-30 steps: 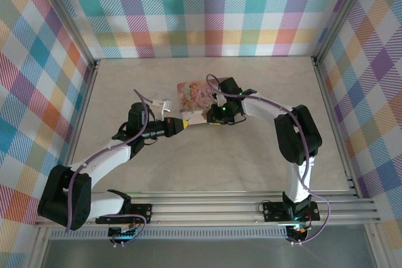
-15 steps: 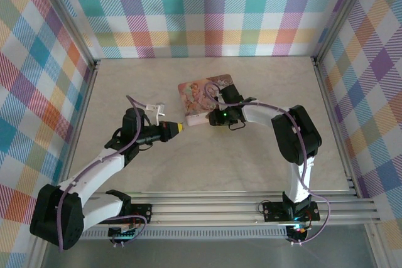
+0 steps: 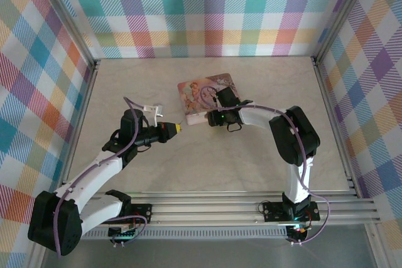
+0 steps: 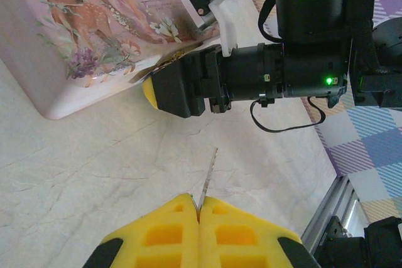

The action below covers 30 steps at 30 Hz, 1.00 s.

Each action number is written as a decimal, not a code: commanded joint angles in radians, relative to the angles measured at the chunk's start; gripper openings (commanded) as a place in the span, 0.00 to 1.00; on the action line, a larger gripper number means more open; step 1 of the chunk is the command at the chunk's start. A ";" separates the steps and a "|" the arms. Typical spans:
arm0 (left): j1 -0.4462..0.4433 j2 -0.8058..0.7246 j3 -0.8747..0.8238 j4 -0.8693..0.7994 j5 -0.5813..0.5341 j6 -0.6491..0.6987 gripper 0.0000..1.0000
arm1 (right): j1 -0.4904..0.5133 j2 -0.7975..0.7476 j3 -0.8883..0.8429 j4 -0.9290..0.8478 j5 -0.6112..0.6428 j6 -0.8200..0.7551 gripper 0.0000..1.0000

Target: Unlock the padlock with the key

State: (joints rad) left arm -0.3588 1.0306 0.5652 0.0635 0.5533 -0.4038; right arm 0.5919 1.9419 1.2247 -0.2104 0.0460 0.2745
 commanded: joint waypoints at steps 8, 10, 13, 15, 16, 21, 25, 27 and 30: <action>-0.006 -0.042 -0.013 -0.044 -0.023 -0.002 0.00 | 0.060 0.011 0.056 0.032 0.069 -0.063 0.56; -0.006 -0.042 -0.011 -0.045 -0.024 -0.002 0.00 | 0.062 0.020 0.064 0.033 0.058 -0.061 0.57; -0.006 -0.040 -0.013 -0.045 -0.025 -0.003 0.00 | 0.060 0.034 0.083 0.024 0.053 -0.058 0.59; -0.006 -0.042 -0.013 -0.046 -0.024 -0.004 0.00 | 0.062 0.042 0.093 0.019 0.055 -0.055 0.59; -0.006 -0.041 -0.012 -0.047 -0.024 -0.003 0.00 | 0.062 0.045 0.097 0.017 0.057 -0.053 0.59; -0.006 -0.047 -0.016 -0.055 -0.022 -0.002 0.00 | 0.062 0.065 0.126 0.001 0.075 -0.037 0.55; -0.006 -0.050 -0.018 -0.059 -0.020 -0.002 0.00 | 0.062 0.083 0.145 -0.008 0.077 -0.032 0.49; -0.006 -0.054 -0.019 -0.063 -0.023 0.001 0.00 | 0.062 0.097 0.159 -0.018 0.077 -0.032 0.46; -0.006 -0.062 -0.020 -0.068 -0.023 0.002 0.00 | 0.062 0.115 0.176 -0.027 0.081 -0.036 0.46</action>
State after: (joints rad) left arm -0.3588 0.9901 0.5625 0.0040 0.5320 -0.4038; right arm 0.6487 2.0319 1.3666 -0.2234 0.1169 0.2455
